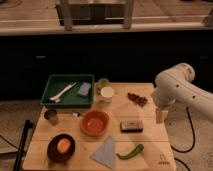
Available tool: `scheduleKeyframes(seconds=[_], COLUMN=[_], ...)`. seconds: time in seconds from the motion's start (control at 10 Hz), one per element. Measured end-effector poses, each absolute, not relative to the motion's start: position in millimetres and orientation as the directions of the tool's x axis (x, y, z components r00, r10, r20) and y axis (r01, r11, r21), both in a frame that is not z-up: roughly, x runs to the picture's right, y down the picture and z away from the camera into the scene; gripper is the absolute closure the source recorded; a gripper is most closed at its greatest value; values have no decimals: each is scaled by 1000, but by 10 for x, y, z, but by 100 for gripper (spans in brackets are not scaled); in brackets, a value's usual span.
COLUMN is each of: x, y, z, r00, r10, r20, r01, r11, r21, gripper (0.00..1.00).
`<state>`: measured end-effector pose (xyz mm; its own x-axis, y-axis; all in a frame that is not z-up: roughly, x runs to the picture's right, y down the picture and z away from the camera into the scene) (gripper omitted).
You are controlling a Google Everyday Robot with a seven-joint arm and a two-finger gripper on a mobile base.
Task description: Place grapes in red bowl
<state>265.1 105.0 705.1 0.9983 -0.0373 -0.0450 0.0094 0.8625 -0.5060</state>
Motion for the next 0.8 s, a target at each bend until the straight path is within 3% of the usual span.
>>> scheduleKeyframes(seconds=[0.8], x=[2502], y=[1004], z=[7328], r00=[995], r10=[-98], r20=[-5], r01=[83], r11=[873], r21=[-481], gripper=[20])
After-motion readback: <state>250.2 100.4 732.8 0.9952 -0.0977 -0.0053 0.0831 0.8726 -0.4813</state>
